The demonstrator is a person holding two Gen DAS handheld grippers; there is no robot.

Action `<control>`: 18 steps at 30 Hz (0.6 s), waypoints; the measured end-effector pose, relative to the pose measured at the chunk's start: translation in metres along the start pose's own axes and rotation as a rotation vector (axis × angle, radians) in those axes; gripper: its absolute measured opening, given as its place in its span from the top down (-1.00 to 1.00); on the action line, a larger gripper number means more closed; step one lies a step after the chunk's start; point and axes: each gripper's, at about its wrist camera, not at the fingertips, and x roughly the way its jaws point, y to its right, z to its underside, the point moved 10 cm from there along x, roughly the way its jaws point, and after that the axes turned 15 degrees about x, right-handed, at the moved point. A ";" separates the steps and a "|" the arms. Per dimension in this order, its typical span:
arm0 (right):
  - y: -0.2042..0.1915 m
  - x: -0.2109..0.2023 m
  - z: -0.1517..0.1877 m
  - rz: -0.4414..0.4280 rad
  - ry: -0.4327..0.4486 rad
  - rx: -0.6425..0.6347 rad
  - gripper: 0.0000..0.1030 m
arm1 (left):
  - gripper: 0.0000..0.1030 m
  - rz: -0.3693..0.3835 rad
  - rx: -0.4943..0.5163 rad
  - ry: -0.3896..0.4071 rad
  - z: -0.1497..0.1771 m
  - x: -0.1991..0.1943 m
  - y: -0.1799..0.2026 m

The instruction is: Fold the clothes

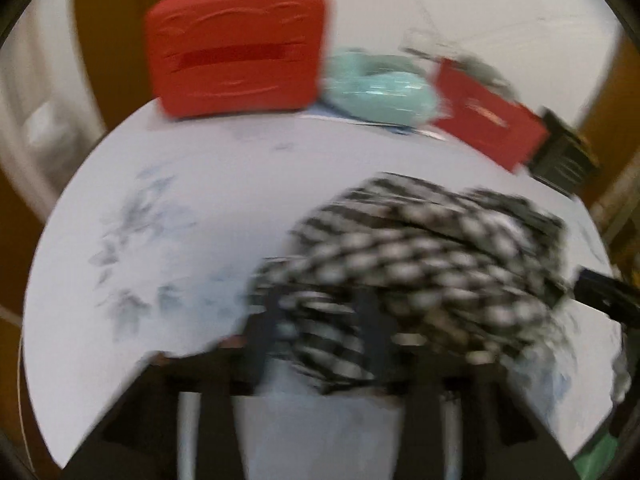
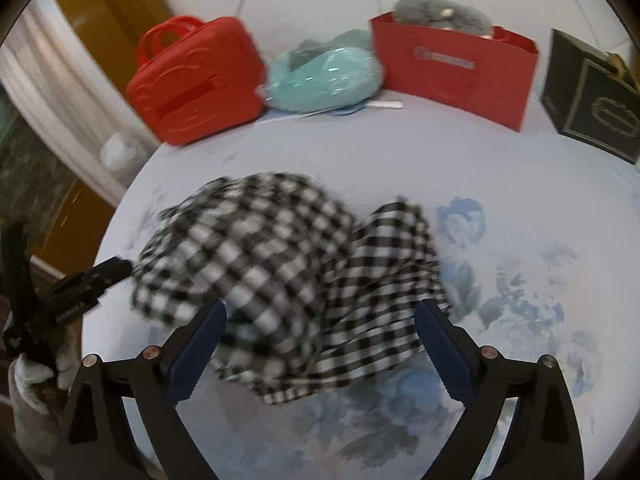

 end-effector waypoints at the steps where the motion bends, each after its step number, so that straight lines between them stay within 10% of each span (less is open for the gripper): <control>1: -0.006 -0.001 0.003 -0.019 -0.003 -0.013 -0.85 | -0.23 0.029 0.030 0.020 -0.003 -0.001 0.014; 6: -0.024 0.020 0.000 -0.040 -0.006 -0.061 -0.65 | -0.25 0.035 0.131 0.029 -0.015 0.018 0.047; 8: -0.022 0.026 -0.005 -0.047 -0.002 -0.047 0.01 | -0.19 0.018 0.146 0.012 -0.017 0.034 0.050; 11: -0.015 0.031 -0.015 -0.047 0.014 -0.017 0.62 | 0.92 -0.002 0.117 -0.028 -0.017 0.051 0.042; 18: 0.044 -0.004 -0.066 0.068 0.182 0.084 0.95 | 0.92 -0.157 -0.101 0.000 -0.026 0.035 -0.052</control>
